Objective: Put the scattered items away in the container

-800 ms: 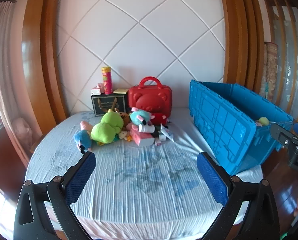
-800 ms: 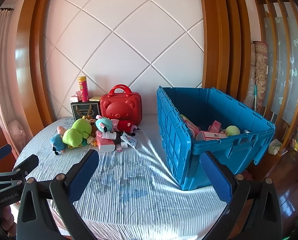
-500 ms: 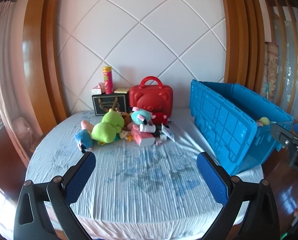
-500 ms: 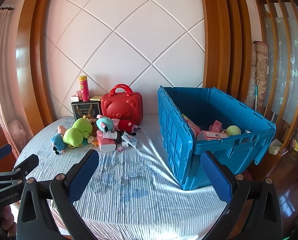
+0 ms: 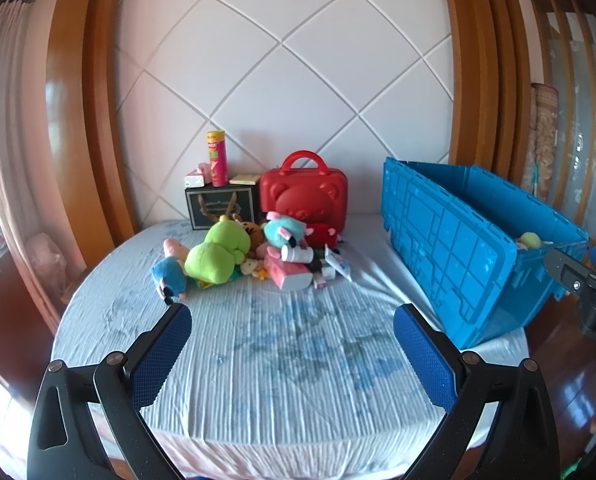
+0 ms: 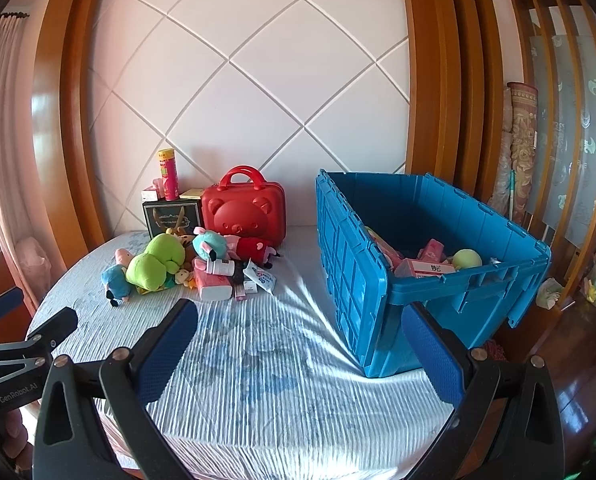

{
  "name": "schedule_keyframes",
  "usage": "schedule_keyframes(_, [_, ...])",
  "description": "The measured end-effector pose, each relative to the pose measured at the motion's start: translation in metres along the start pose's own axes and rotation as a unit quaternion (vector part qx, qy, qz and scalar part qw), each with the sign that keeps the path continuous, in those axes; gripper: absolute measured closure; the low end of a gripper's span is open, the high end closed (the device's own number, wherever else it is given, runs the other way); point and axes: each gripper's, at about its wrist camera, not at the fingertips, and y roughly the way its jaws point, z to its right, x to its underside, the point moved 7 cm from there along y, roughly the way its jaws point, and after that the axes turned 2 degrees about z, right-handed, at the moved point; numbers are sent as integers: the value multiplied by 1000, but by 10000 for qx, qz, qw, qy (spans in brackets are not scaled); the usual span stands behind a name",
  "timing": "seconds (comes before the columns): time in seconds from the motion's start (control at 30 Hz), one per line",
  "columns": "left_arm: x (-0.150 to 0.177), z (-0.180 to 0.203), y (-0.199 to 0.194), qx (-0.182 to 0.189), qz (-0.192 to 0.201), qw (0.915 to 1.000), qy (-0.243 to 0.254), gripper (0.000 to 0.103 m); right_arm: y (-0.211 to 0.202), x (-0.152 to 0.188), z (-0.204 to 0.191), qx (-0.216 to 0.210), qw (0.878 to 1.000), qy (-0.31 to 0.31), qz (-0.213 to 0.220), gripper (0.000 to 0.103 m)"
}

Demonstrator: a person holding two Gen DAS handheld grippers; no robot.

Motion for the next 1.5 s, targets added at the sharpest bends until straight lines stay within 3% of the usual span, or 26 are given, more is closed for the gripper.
schedule_keyframes(0.5, [6, -11, 1, 229, 6, 9997, -42, 1, 1, 4, -9, 53, 10000, 37, -68, 0])
schedule_keyframes(0.73, [18, -16, 33, 295, -287, 9991, -120, 1, 23, 14, -16, 54, 9995, -13, -318, 0])
schedule_keyframes(0.87, [27, -27, 69, 176, -487, 9984, -230, 1, 57, 17, -26, -62, 9985, -148, -525, 0])
schedule_keyframes(0.97, [39, -45, 112, -31, -859, 9955, -402, 1, 95, 19, -38, -271, 9971, -221, -677, 0])
schedule_keyframes(1.2, [62, -114, 224, -1007, -1731, 9788, -434, 1, 224, 38, -73, -880, 9854, -168, -1450, 0])
schedule_keyframes(1.37, [69, -157, 257, -1456, -2114, 9633, -782, 1, 306, 53, -102, -1197, 9723, -160, -2003, 0])
schedule_keyframes(1.5, [64, -180, 264, -1620, -2214, 9575, -889, 1, 340, 55, -140, -1512, 9617, -298, -2268, 0])
